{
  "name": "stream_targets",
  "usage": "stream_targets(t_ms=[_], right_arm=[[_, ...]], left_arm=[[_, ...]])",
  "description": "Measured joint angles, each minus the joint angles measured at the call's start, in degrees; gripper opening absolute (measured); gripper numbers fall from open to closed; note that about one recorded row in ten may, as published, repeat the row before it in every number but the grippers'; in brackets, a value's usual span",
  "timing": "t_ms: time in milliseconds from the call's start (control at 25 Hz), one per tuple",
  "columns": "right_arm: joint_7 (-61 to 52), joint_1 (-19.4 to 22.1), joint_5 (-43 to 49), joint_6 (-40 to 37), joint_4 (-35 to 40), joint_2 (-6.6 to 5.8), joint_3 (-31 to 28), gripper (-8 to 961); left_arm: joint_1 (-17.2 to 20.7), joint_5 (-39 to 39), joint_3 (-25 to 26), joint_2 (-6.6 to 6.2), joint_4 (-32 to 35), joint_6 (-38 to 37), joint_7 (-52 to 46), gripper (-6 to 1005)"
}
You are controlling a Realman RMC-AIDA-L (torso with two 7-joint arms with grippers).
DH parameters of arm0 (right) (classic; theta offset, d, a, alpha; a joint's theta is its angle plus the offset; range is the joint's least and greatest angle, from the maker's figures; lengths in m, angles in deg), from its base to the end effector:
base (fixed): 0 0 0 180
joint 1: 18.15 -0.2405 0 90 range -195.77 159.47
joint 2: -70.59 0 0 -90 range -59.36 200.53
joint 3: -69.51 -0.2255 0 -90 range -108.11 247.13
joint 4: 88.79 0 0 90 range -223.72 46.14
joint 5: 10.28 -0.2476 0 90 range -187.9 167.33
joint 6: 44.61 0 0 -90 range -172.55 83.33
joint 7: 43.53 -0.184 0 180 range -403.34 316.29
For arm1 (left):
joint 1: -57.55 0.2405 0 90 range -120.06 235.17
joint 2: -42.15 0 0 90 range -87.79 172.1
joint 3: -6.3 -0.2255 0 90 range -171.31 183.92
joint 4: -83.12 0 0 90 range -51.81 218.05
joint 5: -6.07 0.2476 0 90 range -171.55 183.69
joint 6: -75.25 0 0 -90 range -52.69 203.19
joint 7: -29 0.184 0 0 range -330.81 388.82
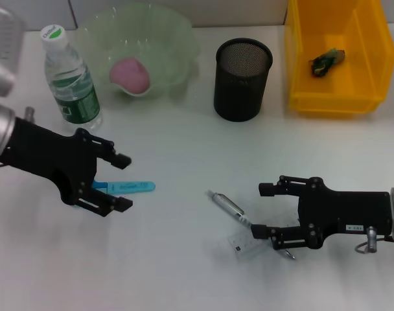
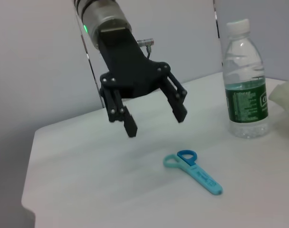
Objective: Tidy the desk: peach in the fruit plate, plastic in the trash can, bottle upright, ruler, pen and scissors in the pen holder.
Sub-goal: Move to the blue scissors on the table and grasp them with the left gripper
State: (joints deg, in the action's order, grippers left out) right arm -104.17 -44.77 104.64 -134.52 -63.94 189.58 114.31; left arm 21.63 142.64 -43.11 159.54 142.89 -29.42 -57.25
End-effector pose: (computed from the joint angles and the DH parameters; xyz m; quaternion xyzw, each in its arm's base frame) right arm 0.2734 0.2961 -0.0755 -0.9569 0.1596 0.2323 0.0695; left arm -0.2118 0.3536 0.0190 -0.9977 -0.0669 0.0091 0.0063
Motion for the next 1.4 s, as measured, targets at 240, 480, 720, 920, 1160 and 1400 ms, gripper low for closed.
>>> stream_targets(t_ms=[240, 480, 720, 920, 1160, 1400], right_arm=[[-0.1, -0.2, -0.2, 0.0, 0.1, 0.0, -1.1, 827], [-0.1, -0.1, -0.2, 0.0, 0.2, 0.02, -2.3, 827], [0.0, 0.0, -0.3, 0.0, 0.1, 0.13, -3.4, 827], [0.1, 0.0, -0.3, 0.0, -0.2, 0.21, -3.9, 827], [0.0, -0.1, -0.6, -0.1, -0.4, 0.26, -4.5, 827], [-0.3, 0.0, -1.0, -0.4, -0.4, 0.27, -4.5, 827]], left_arm=[[-3.1, 7.3, -5.7, 1.06, 2.8, 1.0, -2.9, 771], [-4.2, 9.7, -10.4, 1.12, 3.0, 3.4, -4.5, 770], [-6.1, 14.3, -18.1, 1.34, 2.9, 9.0, -6.8, 770], [-6.7, 16.4, -20.8, 1.43, 1.6, 11.5, -6.8, 768], [-7.3, 16.4, -22.0, 1.44, 0.6, 12.3, -6.3, 766], [-7.7, 16.5, -24.1, 1.44, -1.8, 14.9, -6.1, 765]])
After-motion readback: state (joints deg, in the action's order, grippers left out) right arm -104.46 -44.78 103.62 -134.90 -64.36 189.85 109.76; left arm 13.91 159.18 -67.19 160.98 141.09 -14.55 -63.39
